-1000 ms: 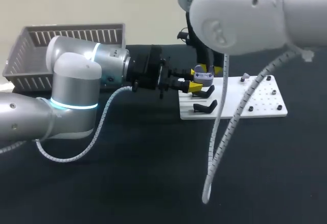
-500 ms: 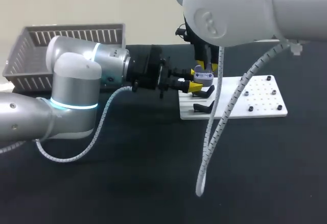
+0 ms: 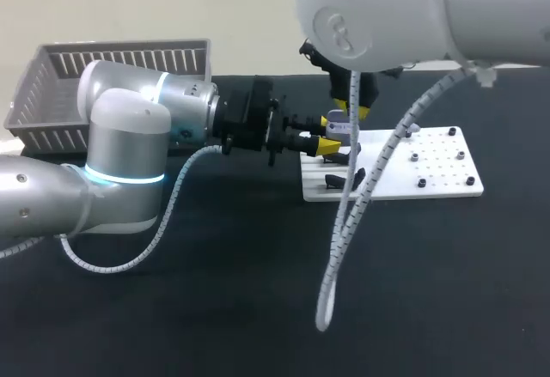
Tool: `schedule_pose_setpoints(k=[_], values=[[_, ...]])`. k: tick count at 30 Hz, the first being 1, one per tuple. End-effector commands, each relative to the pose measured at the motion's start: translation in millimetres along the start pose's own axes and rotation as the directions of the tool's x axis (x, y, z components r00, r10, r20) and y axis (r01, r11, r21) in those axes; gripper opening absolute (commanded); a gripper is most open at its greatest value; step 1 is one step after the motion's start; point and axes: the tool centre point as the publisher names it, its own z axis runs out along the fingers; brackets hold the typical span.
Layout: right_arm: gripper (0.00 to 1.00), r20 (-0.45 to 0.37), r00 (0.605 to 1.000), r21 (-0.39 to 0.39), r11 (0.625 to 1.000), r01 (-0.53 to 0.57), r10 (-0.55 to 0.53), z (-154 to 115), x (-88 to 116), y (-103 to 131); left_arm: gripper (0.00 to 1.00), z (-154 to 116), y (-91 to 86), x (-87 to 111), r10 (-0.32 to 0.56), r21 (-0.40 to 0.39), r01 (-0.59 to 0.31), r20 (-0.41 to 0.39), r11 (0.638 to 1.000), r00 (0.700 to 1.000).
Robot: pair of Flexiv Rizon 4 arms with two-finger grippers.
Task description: Pick up each earbud case from the left stands, insert the matching earbuds, close the lid, and place the case in the box.
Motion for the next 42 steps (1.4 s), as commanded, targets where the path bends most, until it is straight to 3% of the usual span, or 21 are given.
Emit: schedule_pose_setpoints(k=[1, 42], values=[[0.0, -0.02, 1.0, 0.058, 0.998, -0.008, 0.009, 3.4, -4.3, 14.4, 0.0, 0.2, -0.4, 0.7, 0.002, -0.002, -0.002, 0.001, 1.0, 1.0], [0.0, -0.079, 0.997, 0.065, 0.998, -0.018, 0.023, 29.9, -12.9, 23.0, 0.0, 0.2, -0.4, 0.7, 0.002, -0.002, -0.002, 0.001, 1.0, 1.0]])
